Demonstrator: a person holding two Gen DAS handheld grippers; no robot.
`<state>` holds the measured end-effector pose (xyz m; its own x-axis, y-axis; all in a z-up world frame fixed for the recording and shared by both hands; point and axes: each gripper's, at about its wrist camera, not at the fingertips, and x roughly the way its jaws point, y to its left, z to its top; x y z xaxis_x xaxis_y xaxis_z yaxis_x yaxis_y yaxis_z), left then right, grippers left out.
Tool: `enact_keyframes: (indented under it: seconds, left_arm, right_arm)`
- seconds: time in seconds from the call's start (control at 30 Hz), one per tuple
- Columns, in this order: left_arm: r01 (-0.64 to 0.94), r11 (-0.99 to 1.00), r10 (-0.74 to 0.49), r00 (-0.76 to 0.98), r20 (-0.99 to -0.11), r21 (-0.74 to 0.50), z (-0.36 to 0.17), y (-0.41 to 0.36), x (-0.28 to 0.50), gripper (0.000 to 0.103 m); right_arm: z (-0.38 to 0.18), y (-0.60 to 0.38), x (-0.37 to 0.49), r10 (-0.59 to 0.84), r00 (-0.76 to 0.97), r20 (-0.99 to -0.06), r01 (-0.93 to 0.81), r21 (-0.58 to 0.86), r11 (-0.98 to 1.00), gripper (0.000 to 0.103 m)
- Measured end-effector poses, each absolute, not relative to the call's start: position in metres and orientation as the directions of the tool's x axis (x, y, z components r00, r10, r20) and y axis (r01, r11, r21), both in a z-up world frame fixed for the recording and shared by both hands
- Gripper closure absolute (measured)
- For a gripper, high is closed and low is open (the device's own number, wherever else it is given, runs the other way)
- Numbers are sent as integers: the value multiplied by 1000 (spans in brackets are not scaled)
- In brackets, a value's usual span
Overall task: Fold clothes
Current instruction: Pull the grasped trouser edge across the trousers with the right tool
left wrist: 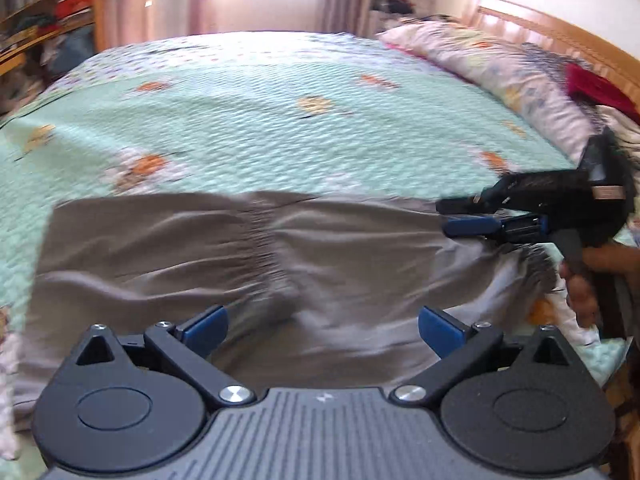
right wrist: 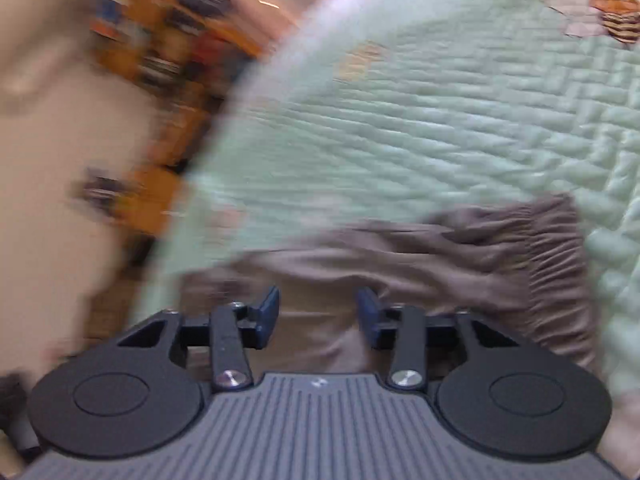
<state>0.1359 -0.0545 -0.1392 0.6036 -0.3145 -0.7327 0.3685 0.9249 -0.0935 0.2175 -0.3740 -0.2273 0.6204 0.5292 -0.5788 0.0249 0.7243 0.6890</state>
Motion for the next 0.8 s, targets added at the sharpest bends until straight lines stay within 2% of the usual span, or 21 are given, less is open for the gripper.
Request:
enact_keyframes:
  seconds: [0.07, 0.17, 0.23, 0.33, 0.43, 0.53, 0.6, 0.63, 0.67, 0.7, 0.8]
  left_arm:
    - [341, 936, -289, 600, -746, -89, -144, -42, 136, 2]
    - [321, 941, -289, 585, -757, -111, -150, -24, 135, 2]
    - [310, 942, -293, 584, -757, -126, -153, -16, 139, 2]
    - [285, 946, -299, 594, -747, -152, -153, -10, 146, 2]
    - [269, 950, -294, 609, -737, -157, -152, -3, 145, 2]
    - [268, 954, -280, 624, -729, -137, -151, 1, 143, 2]
    - [264, 954, -281, 619, -733, -143, -154, 5, 143, 2]
    - [260, 954, -281, 614, -738, -146, -156, 7, 143, 2]
    - [254, 956, -277, 609, -743, -148, -159, 9, 145, 2]
    - [249, 957, -274, 605, -747, -149, -161, 11, 146, 2]
    - [248, 956, -277, 606, -746, -154, -163, 17, 147, 2]
  right_arm:
    - [-229, -376, 226, 498, 628, -598, 58, 674, 736, 103]
    - [-221, -373, 224, 480, 636, -605, 42, 648, 761, 95]
    - [-216, -373, 216, 474, 657, -586, 40, 655, 755, 86]
    - [-202, -363, 211, 507, 680, -529, -18, 680, 733, 71]
    - [-196, -339, 224, 595, 638, -488, -106, 710, 696, 64]
    - [-202, -309, 246, 642, 562, -522, -145, 702, 697, 62]
    - [-218, -294, 266, 649, 522, -554, -118, 706, 698, 62]
    - [-227, -290, 276, 652, 508, -562, -98, 715, 692, 67]
    - [-233, -291, 283, 638, 524, -564, -60, 722, 689, 76]
    - [-239, -293, 288, 624, 539, -566, -22, 731, 682, 91]
    - [-237, -304, 286, 623, 572, -534, 28, 771, 636, 89]
